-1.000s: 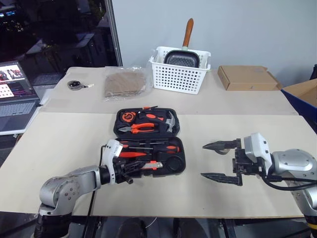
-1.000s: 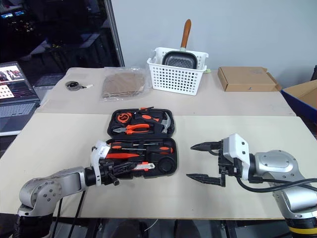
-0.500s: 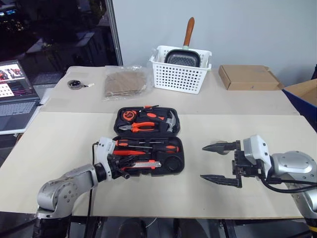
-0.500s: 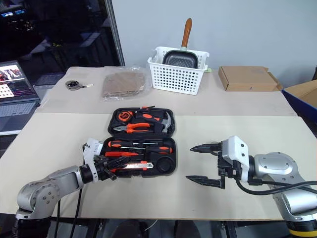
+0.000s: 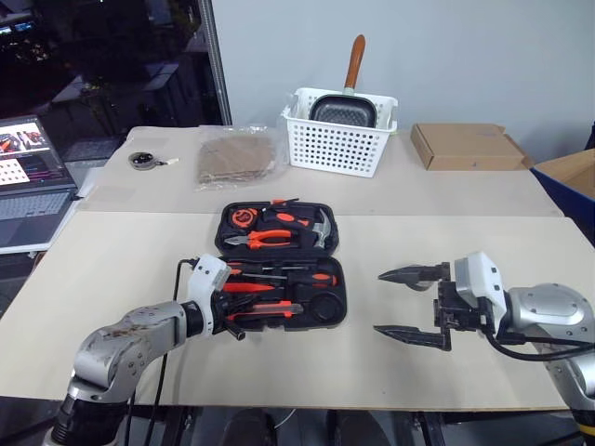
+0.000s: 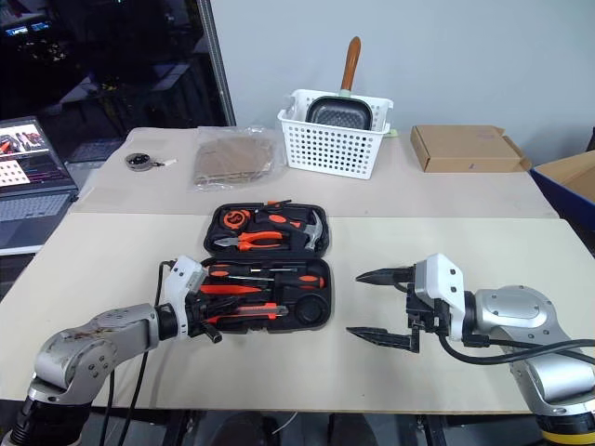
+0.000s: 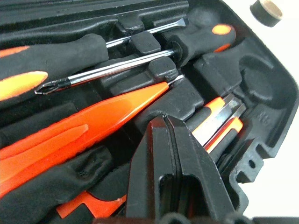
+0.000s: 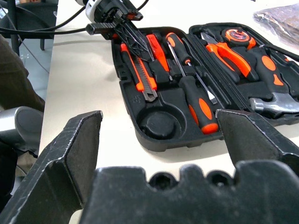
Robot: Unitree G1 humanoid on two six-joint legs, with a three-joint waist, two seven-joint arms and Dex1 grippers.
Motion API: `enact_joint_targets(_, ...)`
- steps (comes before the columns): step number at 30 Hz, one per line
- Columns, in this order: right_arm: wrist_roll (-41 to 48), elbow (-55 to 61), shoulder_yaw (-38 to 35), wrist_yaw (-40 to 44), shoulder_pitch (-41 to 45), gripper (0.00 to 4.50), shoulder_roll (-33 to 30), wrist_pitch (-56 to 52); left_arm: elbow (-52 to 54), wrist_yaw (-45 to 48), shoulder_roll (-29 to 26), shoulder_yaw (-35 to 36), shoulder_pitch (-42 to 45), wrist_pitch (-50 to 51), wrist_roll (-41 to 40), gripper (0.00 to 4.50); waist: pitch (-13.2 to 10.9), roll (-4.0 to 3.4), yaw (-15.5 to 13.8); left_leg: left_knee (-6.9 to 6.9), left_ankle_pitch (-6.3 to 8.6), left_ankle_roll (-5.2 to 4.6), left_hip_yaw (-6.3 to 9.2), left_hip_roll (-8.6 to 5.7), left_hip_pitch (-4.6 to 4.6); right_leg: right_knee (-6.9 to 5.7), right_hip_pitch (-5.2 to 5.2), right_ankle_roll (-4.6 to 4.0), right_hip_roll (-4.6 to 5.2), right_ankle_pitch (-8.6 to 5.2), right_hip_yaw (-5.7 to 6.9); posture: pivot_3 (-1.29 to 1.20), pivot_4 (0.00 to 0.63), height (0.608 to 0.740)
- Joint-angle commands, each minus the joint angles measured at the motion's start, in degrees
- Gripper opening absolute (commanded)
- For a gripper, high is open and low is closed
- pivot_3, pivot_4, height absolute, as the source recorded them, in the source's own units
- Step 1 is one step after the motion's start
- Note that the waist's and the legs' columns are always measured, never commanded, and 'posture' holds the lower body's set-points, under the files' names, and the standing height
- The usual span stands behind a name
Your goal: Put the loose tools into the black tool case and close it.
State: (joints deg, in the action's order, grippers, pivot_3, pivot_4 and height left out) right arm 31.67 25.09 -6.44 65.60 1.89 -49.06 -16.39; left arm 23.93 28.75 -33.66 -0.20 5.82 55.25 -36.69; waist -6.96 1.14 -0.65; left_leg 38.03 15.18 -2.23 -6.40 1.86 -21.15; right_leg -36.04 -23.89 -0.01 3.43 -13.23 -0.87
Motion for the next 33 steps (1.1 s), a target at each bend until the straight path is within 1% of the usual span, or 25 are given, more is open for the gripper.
enact_joint_targets(1,0.4,1.89,-0.38,-0.72,0.69,4.5,0.16,-0.11,-2.27,0.23,-0.75,-4.98,-2.47,-1.43,4.72,0.03,0.02,0.0,-0.1,0.0,0.0,0.0,0.01,0.0,0.02,0.0,0.03,0.0,0.0,0.0,0.01,0.0,0.15,0.74)
enact_joint_targets(3,0.19,2.05,-0.38,-1.32,0.58,4.5,0.2,-0.17,-1.36,1.51,0.28,-3.31,-3.12,-6.24,4.96,0.03,0.03,-0.02,-0.09,0.0,0.0,0.0,0.0,0.0,0.03,0.0,0.04,0.0,0.02,0.0,0.01,0.0,0.15,0.74)
enact_joint_targets(6,-1.02,2.15,-0.58,-5.33,0.69,4.5,0.93,-1.56,1.14,4.01,3.72,2.42,-4.92,-19.11,4.95,0.03,0.03,-0.02,-0.06,0.0,0.0,0.0,-0.01,0.01,-0.02,0.02,-0.02,-0.01,0.06,0.0,-0.01,0.0,0.15,0.74)
enact_joint_targets(7,-1.48,2.17,-0.84,-6.95,0.74,4.5,1.26,-1.99,1.89,4.79,3.57,3.3,-5.44,-21.1,5.28,0.03,-0.01,0.05,-0.07,0.0,0.0,0.0,0.0,0.02,-0.09,0.01,-0.08,-0.01,0.1,0.0,-0.02,0.0,0.15,0.74)
enact_joint_targets(9,-1.98,2.47,-0.81,-9.97,0.93,4.5,0.88,-5.43,2.88,7.62,2.87,5.52,-5.94,-21.64,2.87,0.03,-0.09,0.18,-0.06,0.0,-0.01,0.01,0.01,0.03,-0.25,0.02,-0.22,-0.03,0.07,0.02,0.02,0.0,0.15,0.74)
enact_joint_targets(10,-2.64,2.66,-1.03,-11.81,0.97,4.5,0.67,-7.0,3.88,10.06,1.53,6.31,-6.25,-22.75,2.31,0.03,-0.09,0.18,-0.06,0.0,-0.01,0.01,0.02,0.04,-0.33,0.03,-0.29,-0.03,0.06,0.02,0.04,0.0,0.15,0.74)
enact_joint_targets(12,-2.0,3.04,-2.29,-14.22,1.02,4.5,-0.12,-10.9,6.12,15.01,-0.77,7.73,-6.79,-25.57,1.28,0.53,-0.1,0.18,-0.02,0.0,-0.01,0.01,0.04,0.05,-0.44,0.05,-0.37,-0.03,0.05,0.02,0.07,0.0,0.15,0.74)
enact_joint_targets(13,-2.2,3.45,-2.58,-14.67,0.9,4.5,-1.04,-12.34,7.02,16.67,-1.95,8.32,-6.83,-26.11,0.68,0.7,-0.11,0.19,-0.02,0.0,0.0,0.01,0.06,0.05,-0.51,0.08,-0.4,-0.03,0.03,0.02,0.08,0.0,0.15,0.74)
enact_joint_targets(14,-5.7,4.26,-2.52,-17.01,0.37,4.5,-3.1,-14.34,8.41,19.3,-3.95,8.87,-6.8,-26.59,-0.12,1.01,-0.11,0.17,-0.01,-0.01,0.01,-0.01,0.07,0.05,-0.58,0.1,-0.44,-0.03,0.03,0.02,0.09,0.0,0.15,0.74)
enact_joint_targets(16,-11.23,4.43,-0.92,-20.17,0.29,4.5,-7.67,-19.06,10.78,23.56,-7.28,9.59,-6.72,-27.25,-1.38,1.73,-0.14,0.13,-0.01,-0.01,0.04,-0.04,0.04,0.04,-0.63,0.16,-0.46,-0.01,0.08,0.01,0.12,0.0,0.15,0.74)
enact_joint_targets(17,-12.19,2.71,0.71,-19.83,1.38,4.5,-9.36,-20.99,11.98,24.53,-8.55,10.43,-6.12,-26.37,-3.29,2.01,-0.14,0.12,0.02,-0.02,0.04,-0.04,0.02,0.02,-0.69,0.21,-0.49,0.0,0.08,0.0,0.12,0.0,0.15,0.74)
enact_joint_targets(19,-12.52,-0.62,3.28,-19.39,3.88,4.5,-10.52,-24.37,13.52,25.42,-10.44,11.65,-4.88,-24.51,-6.67,2.62,-0.18,0.21,0.02,-0.02,0.04,-0.05,0.02,0.03,-0.65,0.29,-0.44,0.0,0.08,0.0,0.15,0.0,0.15,0.74)
enact_joint_targets(21,-14.32,-4.41,6.66,-20.09,7.13,4.5,-10.39,-27.6,14.98,26.06,-12.63,12.56,-3.27,-22.65,-9.6,3.23,-0.2,0.24,0.11,-0.02,0.04,-0.04,0.03,0.03,-0.66,0.34,-0.43,0.0,0.03,0.0,0.15,0.0,0.15,0.74)
enact_joint_targets(22,-15.28,-5.79,8.08,-20.31,8.36,3.99,-10.1,-28.19,15.48,26.21,-13.55,12.82,-2.67,-21.91,-10.61,3.61,-0.24,0.28,0.17,-0.02,0.04,-0.04,0.02,0.04,-0.58,0.32,-0.38,0.0,-0.01,0.0,0.14,0.0,0.15,0.74)
enact_joint_targets(23,-16.07,-7.1,9.45,-20.37,9.55,3.78,-9.56,-28.19,16.01,26.17,-14.56,12.85,-2.0,-21.08,-11.35,3.99,-0.26,0.28,0.21,-0.02,0.03,-0.04,0.02,0.04,-0.58,0.3,-0.39,-0.01,-0.03,0.0,0.14,0.0,0.15,0.74)
enact_joint_targets(24,-16.69,-8.09,10.55,-20.4,10.6,3.44,-8.93,-28.03,16.58,25.79,-15.35,12.7,-1.22,-20.18,-12.02,4.37,-0.26,0.28,0.28,-0.02,0.03,-0.04,0.02,0.03,-0.58,0.29,-0.4,0.0,-0.05,0.0,0.13,0.0,0.15,0.74)
enact_joint_targets(25,-17.14,-8.89,11.44,-20.41,11.63,3.14,-8.32,-28.14,17.05,25.17,-16.08,12.63,-0.55,-18.93,-13.12,4.5,-0.28,0.3,0.37,-0.02,0.03,-0.04,0.02,0.03,-0.55,0.25,-0.4,0.01,-0.08,0.0,0.13,0.0,0.15,0.74)
enact_joint_targets(26,-17.78,-9.91,12.46,-20.6,12.96,2.59,-7.48,-28.4,17.49,24.54,-17.25,12.67,0.12,-17.19,-14.44,4.5,-0.29,0.28,0.43,-0.02,0.03,-0.04,0.03,0.03,-0.56,0.25,-0.41,0.01,-0.15,0.0,0.13,0.0,0.15,0.74)
enact_joint_targets(27,-18.23,-10.76,13.13,-20.76,13.98,2.5,-6.8,-28.79,17.98,23.81,-18.09,12.74,0.65,-16.01,-15.04,4.5,-0.3,0.26,0.53,-0.02,0.03,-0.04,0.03,0.03,-0.58,0.25,-0.42,0.01,-0.16,0.0,0.13,0.0,0.15,0.74)
enact_joint_targets(33,-21.65,-15.18,16.92,-21.04,19.14,2.5,-4.02,-29.13,19.55,18.62,-19.88,13.6,4.53,-11.86,-19.09,4.5,-0.44,0.33,0.7,-0.03,0.03,-0.05,0.03,-0.01,-0.64,0.23,-0.45,0.08,-0.13,-0.04,0.13,0.0,0.15,0.74)
